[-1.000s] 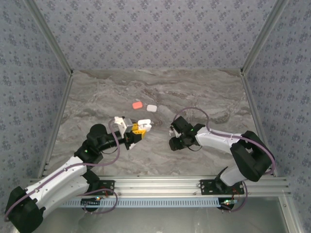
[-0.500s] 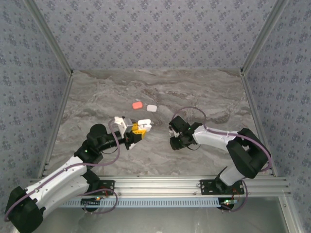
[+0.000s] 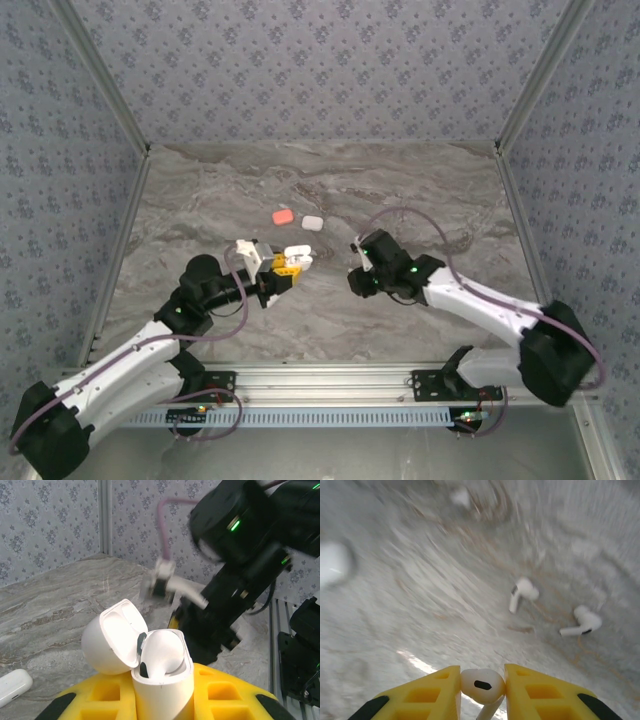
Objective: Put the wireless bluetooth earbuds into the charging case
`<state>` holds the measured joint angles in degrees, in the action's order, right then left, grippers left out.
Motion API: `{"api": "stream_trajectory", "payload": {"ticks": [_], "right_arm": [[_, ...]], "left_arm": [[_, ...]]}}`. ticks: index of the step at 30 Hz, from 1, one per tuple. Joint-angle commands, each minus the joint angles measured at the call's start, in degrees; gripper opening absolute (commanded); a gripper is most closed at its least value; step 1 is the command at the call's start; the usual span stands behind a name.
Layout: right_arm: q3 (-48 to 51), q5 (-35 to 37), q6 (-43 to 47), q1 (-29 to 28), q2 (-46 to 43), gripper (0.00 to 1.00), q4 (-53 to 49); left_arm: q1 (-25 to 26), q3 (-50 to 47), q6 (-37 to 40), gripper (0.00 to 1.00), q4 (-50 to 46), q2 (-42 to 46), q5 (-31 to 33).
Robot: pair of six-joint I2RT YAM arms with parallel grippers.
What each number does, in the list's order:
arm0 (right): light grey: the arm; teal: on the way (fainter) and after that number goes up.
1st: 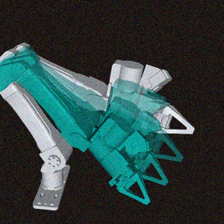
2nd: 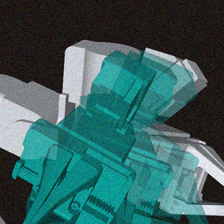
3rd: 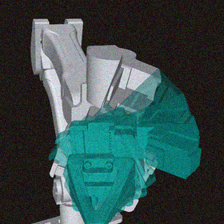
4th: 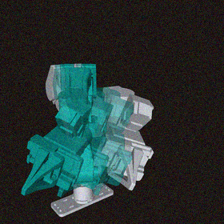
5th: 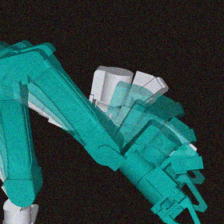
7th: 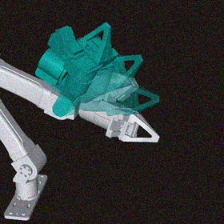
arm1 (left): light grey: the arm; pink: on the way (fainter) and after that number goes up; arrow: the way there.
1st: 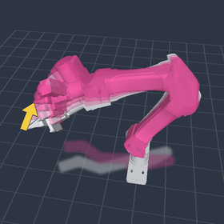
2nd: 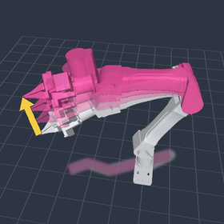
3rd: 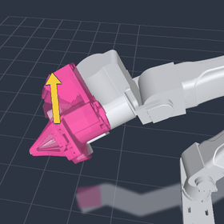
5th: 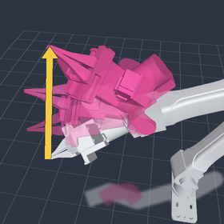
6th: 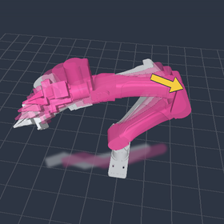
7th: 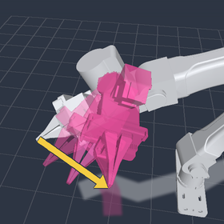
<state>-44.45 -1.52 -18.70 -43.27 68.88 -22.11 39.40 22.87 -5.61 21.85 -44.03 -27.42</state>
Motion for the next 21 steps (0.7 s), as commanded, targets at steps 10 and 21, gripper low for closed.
{"api": "stream_trajectory", "payload": {"ticks": [10, 21], "right_arm": [[-3.8, -1.6, -4.6, -3.8, -19.0, 0.28, 16.7], [-6.3, 3.5, -3.6, -10.8, -11.7, 0.28, 25.5]], "left_arm": [[0.5, 2.9, -0.8, 0.0, 5.6, -4.2, -2.6], [1.0, 3.4, -1.2, 0.0, 6.4, -5.1, -2.5]]}}
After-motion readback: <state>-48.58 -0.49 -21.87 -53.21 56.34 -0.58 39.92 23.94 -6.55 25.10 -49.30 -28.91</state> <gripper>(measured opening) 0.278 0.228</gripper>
